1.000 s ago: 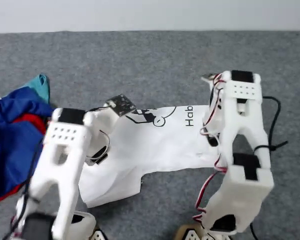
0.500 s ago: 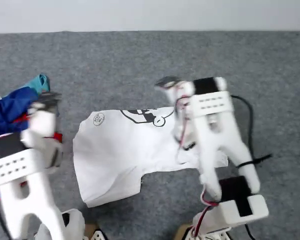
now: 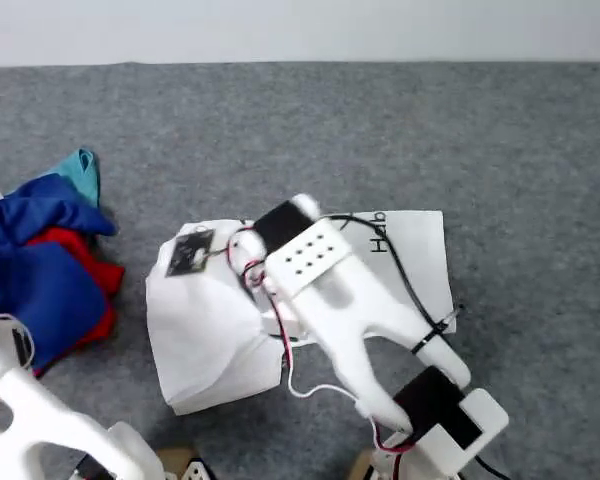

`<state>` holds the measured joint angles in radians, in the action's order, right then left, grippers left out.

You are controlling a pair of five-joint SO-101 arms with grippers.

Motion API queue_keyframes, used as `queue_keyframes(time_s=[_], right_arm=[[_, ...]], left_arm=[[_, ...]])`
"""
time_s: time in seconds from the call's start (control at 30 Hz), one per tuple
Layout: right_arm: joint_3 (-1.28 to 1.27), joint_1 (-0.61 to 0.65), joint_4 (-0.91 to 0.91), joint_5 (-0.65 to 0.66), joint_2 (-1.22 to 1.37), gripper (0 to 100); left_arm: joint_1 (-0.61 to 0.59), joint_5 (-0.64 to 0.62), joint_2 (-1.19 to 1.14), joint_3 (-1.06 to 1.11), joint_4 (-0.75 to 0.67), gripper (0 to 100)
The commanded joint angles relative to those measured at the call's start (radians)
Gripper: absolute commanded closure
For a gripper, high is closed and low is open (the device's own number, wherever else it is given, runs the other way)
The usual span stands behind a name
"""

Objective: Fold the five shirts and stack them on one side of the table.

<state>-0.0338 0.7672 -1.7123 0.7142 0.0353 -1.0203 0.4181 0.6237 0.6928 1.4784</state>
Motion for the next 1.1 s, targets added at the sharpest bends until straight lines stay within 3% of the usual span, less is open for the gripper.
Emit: queue_keyframes(time_s=[0.0,0.43,0.83,1.07], right_arm=[[0.011,0.058,0.021,0.046,0.042,73.4],[0.012,0.188,0.182,0.066,0.182,73.4],[0.069,0.191,0.265,0.063,0.325,73.8],[0.153,0.191,0.265,0.064,0.387,94.2]], left_arm=[[-0.037,-0.003,0.026,0.010,-0.025,90],[-0.046,-0.006,0.031,0.013,-0.025,90],[-0.046,-0.006,0.031,0.015,-0.021,90],[-0.046,-0.006,0.031,0.015,-0.021,90]])
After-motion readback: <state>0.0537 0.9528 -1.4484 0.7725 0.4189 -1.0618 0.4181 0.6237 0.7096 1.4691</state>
